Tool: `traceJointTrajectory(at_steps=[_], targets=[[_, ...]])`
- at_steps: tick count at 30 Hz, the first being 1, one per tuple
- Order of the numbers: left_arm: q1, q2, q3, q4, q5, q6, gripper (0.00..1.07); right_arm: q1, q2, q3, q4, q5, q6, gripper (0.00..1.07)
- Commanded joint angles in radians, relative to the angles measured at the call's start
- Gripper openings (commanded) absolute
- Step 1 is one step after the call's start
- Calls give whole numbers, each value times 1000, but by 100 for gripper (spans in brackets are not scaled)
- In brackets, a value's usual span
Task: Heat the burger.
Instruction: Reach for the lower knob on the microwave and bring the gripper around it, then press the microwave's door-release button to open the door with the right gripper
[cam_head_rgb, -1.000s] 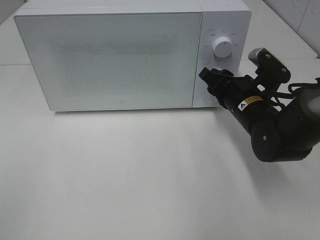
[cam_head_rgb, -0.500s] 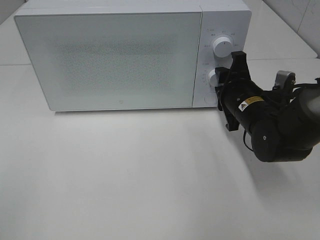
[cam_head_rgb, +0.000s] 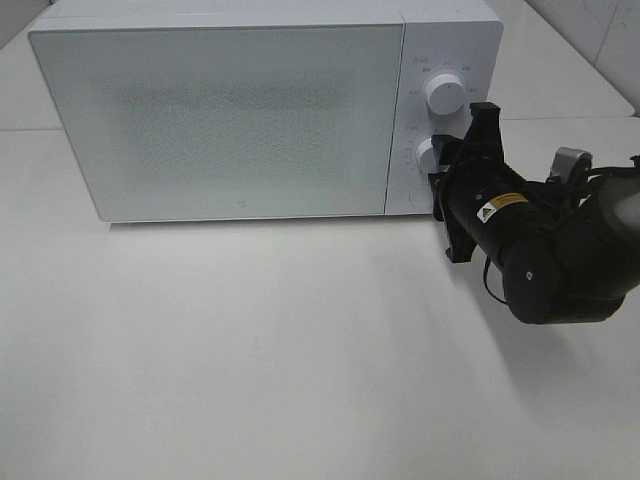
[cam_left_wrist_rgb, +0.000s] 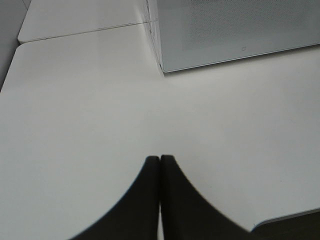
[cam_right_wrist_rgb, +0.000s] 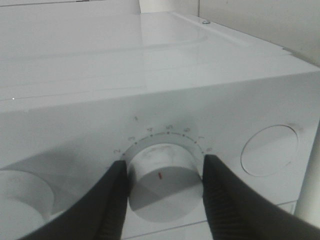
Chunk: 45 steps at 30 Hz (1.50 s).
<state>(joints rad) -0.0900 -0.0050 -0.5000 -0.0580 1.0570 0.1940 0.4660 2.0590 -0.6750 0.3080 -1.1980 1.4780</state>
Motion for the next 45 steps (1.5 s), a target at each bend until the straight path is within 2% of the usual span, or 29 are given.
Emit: traceJointTrajectory(at_steps=[1, 2, 3, 4, 5, 7, 14, 19, 20, 22, 24, 27, 33, 35, 37, 40, 45], targets=[[2, -19, 2, 1, -15, -5, 0, -2, -10, -10, 7, -161, 1, 36], [2, -19, 2, 1, -15, -5, 0, -2, -10, -10, 10, -161, 1, 49], [2, -19, 2, 1, -15, -5, 0, -2, -10, -10, 11, -161, 1, 56], [2, -19, 2, 1, -15, -5, 0, -2, -10, -10, 11, -161, 1, 56], [2, -19, 2, 1, -15, -5, 0, -2, -10, -10, 12, -161, 1, 65], [2, -19, 2, 1, -15, -5, 0, -2, -10, -6, 11, -161, 1, 69], [2, -19, 2, 1, -15, -5, 0, -2, -11, 9, -22, -161, -21, 69], [2, -19, 2, 1, -15, -5, 0, -2, -19, 29, -122, -175, -127, 69], [2, -19, 2, 1, -15, -5, 0, -2, -20, 40, -172, -192, -203, 69], [2, -19, 2, 1, -15, -5, 0, -2, -21, 45, -192, -195, -238, 69], [2, -19, 2, 1, -15, -5, 0, -2, -25, 54, -272, -195, -420, 68], [2, -19, 2, 1, -15, -5, 0, -2, -25, 54, -290, -195, -471, 68], [2, -19, 2, 1, -15, -5, 0, -2, -26, 54, -393, -187, -805, 66], [2, -19, 2, 1, -15, -5, 0, -2, -27, 54, -408, -182, -843, 66], [2, -19, 2, 1, -15, -5, 0, -2, -44, 54, -448, -142, -973, 66], [2, -19, 2, 1, -15, -5, 0, -2, -63, 54, -460, -89, -1045, 66], [2, -19, 2, 1, -15, -5, 0, -2, -162, 52, -474, 137, -1345, 66]])
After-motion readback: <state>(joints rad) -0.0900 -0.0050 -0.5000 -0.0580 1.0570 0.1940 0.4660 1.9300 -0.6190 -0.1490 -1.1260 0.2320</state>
